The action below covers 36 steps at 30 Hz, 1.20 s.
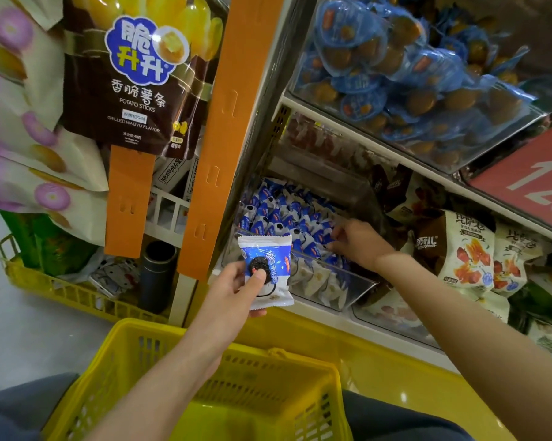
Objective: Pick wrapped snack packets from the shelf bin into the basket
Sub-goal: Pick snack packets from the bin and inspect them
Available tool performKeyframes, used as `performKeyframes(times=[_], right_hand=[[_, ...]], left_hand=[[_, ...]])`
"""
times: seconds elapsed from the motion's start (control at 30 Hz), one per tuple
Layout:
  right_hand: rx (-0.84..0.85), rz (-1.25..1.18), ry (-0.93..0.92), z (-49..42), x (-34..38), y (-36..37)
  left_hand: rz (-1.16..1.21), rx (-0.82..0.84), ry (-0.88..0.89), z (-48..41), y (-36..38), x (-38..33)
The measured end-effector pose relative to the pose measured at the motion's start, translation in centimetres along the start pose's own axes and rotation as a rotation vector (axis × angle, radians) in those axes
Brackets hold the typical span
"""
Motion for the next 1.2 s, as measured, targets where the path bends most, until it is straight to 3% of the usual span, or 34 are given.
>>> performKeyframes(times=[0.13,0.53,0.7,0.8,0.9,1.03,1.1,1.2], right_hand=[[0.169,0.146,0.036,0.9,0.0,1.1],[0.102,-0.134,0.234,0.9,-0.5,1.9],[-0.084,-0.24,0.249,1.8,-1.0,0.6],[-0.155,-0.278,0.191,2.8,-0.6,-0.5],[-0.34,-0.289,0.091,5.2,0.4,-3.0],[-0.61,-0.399,-0.219,10.1,3.8,-6.3],[-0.547,-0.532,-0.312,11.3,5.4,-5.9],[-0.266,-0.71,-0.358,11.5,8.0,-2.9]], left_hand=[[0.0,0.012,-0.016,-0.2,0.4,0.5],[-0.02,0.009,-0.019,0.2,0.0,0.2],[-0.025,0.005,-0.009,0.2,-0.2,-0.1],[-0.023,0.002,-0.019,0.1,-0.2,0.1],[-0.003,0.021,-0.042,0.1,0.0,0.3],[0.059,0.044,-0.042,0.2,0.3,-0.1],[0.092,0.063,-0.023,0.3,0.4,-0.4],[0.112,0.127,0.005,0.8,0.8,-0.7]])
Point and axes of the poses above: each hand's wrist, its own z-axis away from the middle knuckle, its own y-axis out of the palm, x = y × z, the point moved 8 cm from there along -z, towards the middle knuckle, and after that the axes turned 12 degrees about x, right-handed, at the moved point
